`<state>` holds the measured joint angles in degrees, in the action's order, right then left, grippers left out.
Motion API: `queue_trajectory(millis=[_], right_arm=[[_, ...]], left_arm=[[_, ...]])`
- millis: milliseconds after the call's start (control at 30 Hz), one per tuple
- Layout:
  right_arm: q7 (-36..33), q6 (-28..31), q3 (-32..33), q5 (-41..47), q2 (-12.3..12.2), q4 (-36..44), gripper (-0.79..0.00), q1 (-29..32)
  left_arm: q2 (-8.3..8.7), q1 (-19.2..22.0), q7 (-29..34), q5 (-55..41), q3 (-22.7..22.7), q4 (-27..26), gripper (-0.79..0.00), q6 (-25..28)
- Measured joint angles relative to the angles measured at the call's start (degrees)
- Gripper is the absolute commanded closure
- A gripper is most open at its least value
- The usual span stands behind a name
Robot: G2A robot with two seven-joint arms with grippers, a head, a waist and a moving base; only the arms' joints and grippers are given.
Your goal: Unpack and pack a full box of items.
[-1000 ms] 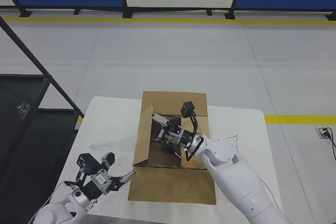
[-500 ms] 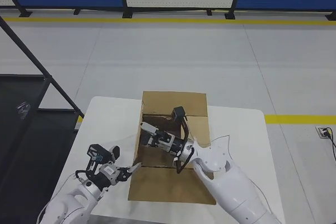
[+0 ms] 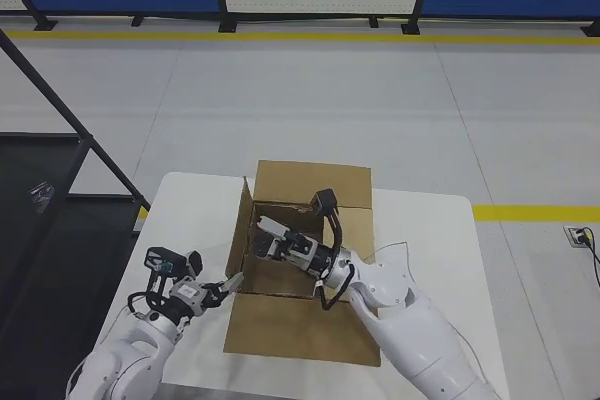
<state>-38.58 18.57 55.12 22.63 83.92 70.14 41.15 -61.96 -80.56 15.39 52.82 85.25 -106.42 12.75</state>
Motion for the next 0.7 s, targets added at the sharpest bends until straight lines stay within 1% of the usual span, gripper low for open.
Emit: queue_trajectory(millis=[333, 500, 700], right_arm=[[-2.73, -0.70, 7.45, 1.54, -1.76, 3.86, -0.785, 2.74], [-4.03, -0.82, 11.41, 3.28, -2.59, 5.02, -0.785, 3.90], [-6.10, -0.91, 16.14, 6.52, -3.56, 6.63, -0.785, 5.56]], left_arm=[[0.28, -2.45, -0.25, -3.55, 5.42, 0.96, -0.785, 0.66], [0.45, -2.75, 0.36, -4.54, 7.74, 2.81, -0.785, 1.15], [0.55, -3.10, 1.36, -4.98, 8.92, 5.52, -0.785, 1.64]])
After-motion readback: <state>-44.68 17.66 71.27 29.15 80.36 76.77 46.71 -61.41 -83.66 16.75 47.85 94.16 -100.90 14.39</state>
